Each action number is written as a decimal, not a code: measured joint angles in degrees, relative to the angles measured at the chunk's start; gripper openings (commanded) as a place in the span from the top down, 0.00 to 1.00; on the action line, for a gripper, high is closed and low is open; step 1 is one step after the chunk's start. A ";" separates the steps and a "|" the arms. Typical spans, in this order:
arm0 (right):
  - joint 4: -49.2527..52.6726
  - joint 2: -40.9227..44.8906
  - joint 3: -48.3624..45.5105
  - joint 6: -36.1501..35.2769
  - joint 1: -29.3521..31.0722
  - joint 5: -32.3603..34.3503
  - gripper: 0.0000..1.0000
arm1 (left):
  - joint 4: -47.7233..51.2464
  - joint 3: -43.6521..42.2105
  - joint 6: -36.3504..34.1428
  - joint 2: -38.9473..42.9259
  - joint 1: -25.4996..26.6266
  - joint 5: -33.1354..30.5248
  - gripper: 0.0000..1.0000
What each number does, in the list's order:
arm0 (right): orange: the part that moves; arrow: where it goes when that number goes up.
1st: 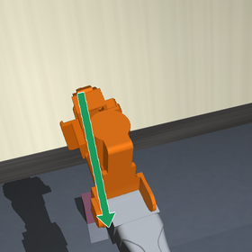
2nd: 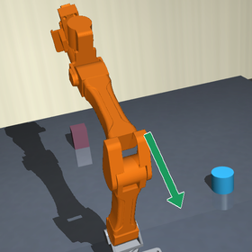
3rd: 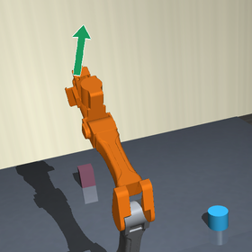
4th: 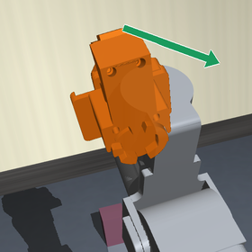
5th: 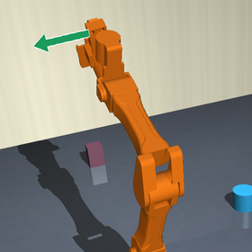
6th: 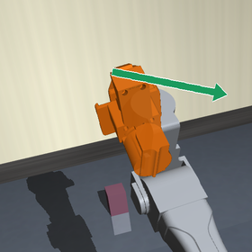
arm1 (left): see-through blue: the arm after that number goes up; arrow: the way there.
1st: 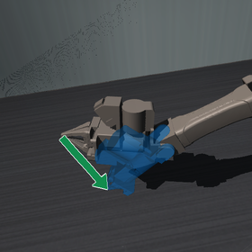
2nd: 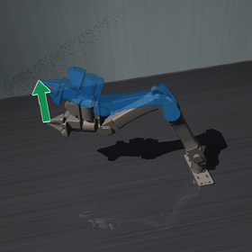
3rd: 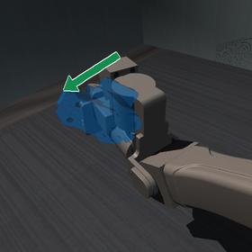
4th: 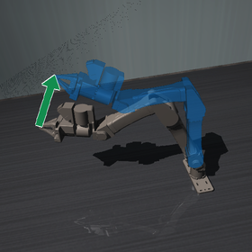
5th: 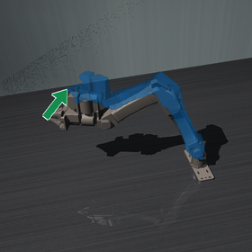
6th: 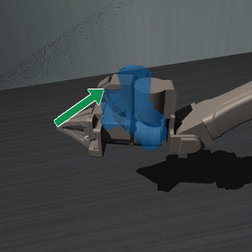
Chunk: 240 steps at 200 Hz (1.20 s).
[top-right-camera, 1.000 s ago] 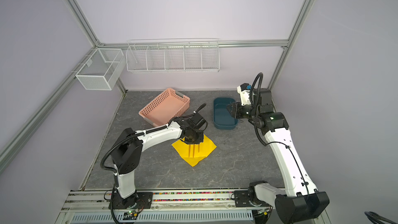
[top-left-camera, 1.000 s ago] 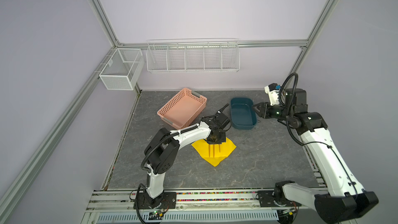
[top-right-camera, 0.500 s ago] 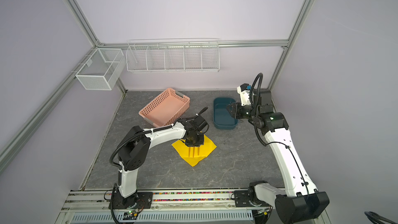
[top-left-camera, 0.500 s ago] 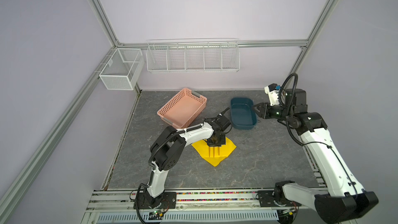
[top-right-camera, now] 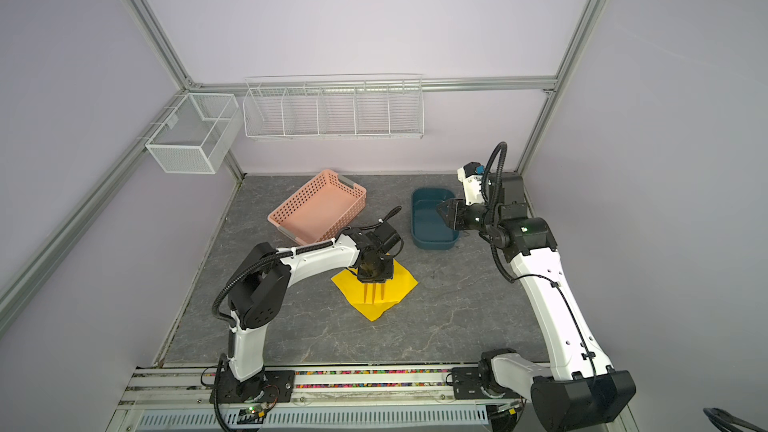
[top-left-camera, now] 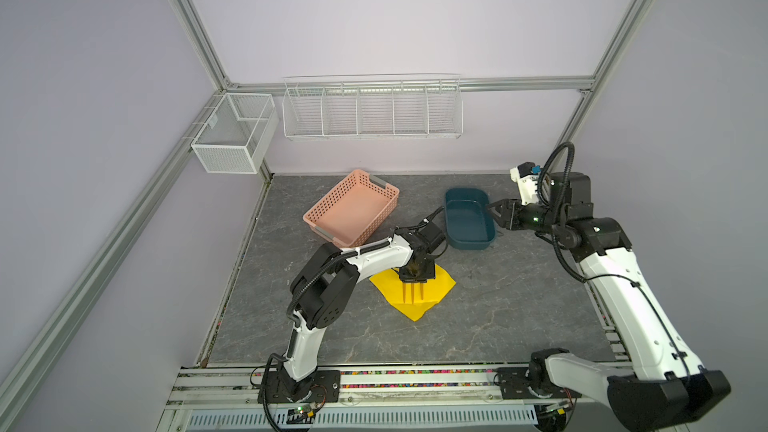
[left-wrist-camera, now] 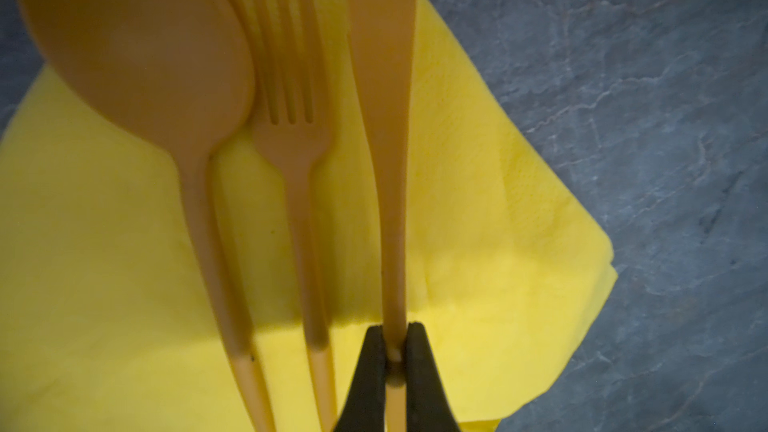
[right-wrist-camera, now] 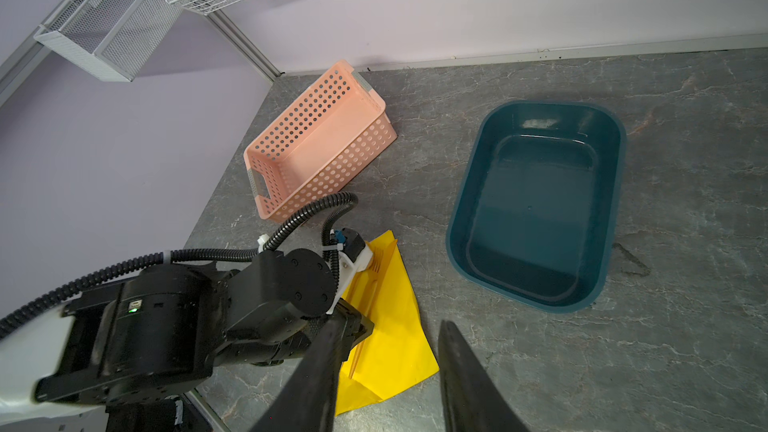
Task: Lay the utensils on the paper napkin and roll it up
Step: 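Hold the knife pressed on the napkin with the left gripper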
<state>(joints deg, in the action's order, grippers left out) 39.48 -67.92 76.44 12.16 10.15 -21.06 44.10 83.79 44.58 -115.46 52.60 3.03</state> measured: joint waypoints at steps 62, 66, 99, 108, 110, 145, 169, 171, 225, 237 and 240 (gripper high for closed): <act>0.00 0.00 0.00 -0.02 0.00 0.00 0.57 | 0.11 0.00 0.42 0.00 0.42 0.09 1.00; 0.00 0.00 0.00 -0.02 0.00 0.00 0.57 | 0.11 0.00 0.42 -0.02 0.42 0.13 1.00; 0.00 0.02 0.00 -0.20 0.00 0.00 0.57 | 0.09 0.00 0.42 -0.13 0.50 0.46 1.00; 0.00 0.07 0.00 -0.20 0.00 0.00 0.57 | 0.11 0.00 0.42 -0.17 0.57 0.44 1.00; 0.00 0.09 0.00 -0.20 0.00 0.00 0.57 | 0.11 0.00 0.42 -0.20 0.57 0.44 1.00; 0.00 0.35 0.00 -0.22 0.00 0.00 0.57 | 0.22 0.00 0.59 -0.28 0.76 0.42 1.00; 0.00 0.42 0.00 -0.22 0.00 0.00 0.57 | 0.44 0.00 0.83 -0.31 0.83 0.42 1.00; 0.00 0.42 0.00 -0.22 0.00 0.00 0.57 | 0.44 0.00 0.83 -0.31 0.83 0.42 1.00; 0.00 0.83 -0.02 -0.24 0.00 0.00 0.57 | 0.46 0.00 0.85 -0.98 0.83 0.42 1.00; 0.00 0.94 -0.02 -0.24 0.00 0.00 0.57 | 0.52 0.00 0.87 -1.42 0.83 0.42 1.00; 0.00 0.94 -0.02 -0.24 0.00 0.00 0.57 | 0.52 0.00 0.87 -1.51 0.83 0.42 1.00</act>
<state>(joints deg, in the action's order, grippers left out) 39.48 -66.98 76.42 11.92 10.15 -21.06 44.62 83.79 45.45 -116.97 53.43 3.44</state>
